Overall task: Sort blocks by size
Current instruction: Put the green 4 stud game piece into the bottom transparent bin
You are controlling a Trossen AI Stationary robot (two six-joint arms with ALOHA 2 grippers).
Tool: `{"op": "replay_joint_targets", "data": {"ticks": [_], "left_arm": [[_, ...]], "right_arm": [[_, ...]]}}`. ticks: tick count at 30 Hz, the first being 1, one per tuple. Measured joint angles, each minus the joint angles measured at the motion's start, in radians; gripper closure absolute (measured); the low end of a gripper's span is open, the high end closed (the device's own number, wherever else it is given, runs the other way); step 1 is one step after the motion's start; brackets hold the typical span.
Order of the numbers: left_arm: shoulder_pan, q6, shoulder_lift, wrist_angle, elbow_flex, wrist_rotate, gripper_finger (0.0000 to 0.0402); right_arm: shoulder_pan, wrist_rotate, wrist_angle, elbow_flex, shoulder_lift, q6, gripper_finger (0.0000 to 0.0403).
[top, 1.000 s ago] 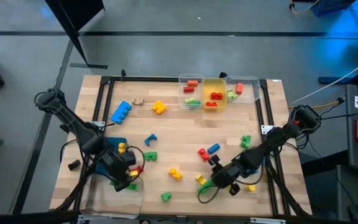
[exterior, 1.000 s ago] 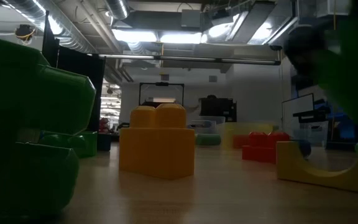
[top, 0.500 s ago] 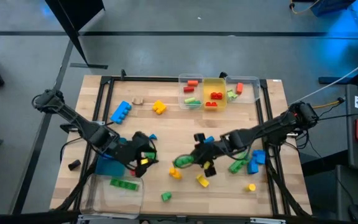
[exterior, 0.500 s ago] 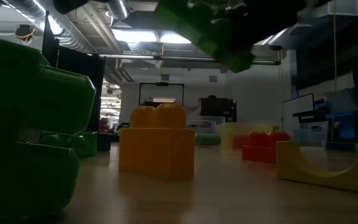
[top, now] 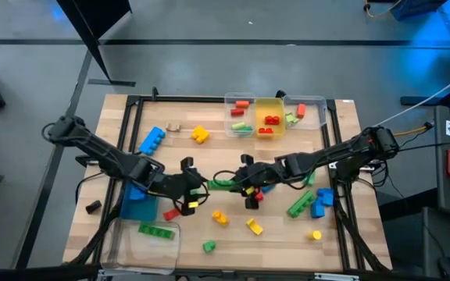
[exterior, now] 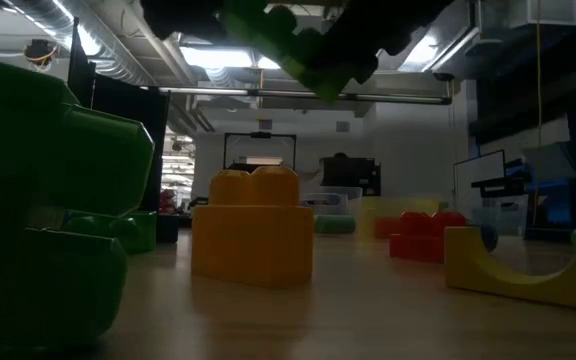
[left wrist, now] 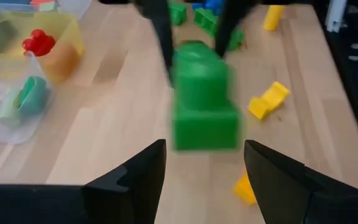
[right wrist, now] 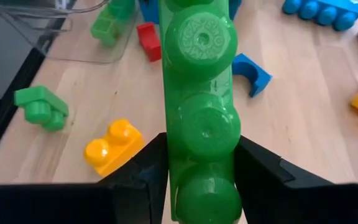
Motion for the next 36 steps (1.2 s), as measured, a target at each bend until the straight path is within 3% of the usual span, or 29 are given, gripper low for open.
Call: {"op": "replay_joint_targets", "data": {"ticks": [10, 21, 29, 36], "left_arm": [[0.033, 0.028, 0.014, 0.117, 0.0, 0.008, 0.0194], [0.047, 0.03, 0.014, 0.103, -0.001, 0.011, 0.0195], [0.077, 0.027, 0.015, 0.099, -0.001, 0.082, 0.0278], [0.078, 0.027, 0.016, 0.102, -0.001, 0.088, 0.0281]], "right_arm": [[0.0, 0.035, 0.001, 0.0, 0.0, 0.001, 0.0252], [0.0, 0.036, 0.002, 0.0, 0.0, 0.001, 0.0252], [0.0, 0.037, 0.003, 0.0, 0.0, 0.007, 0.0251], [0.0, 0.034, 0.003, 0.0, 0.0, 0.008, 0.0251]]}}
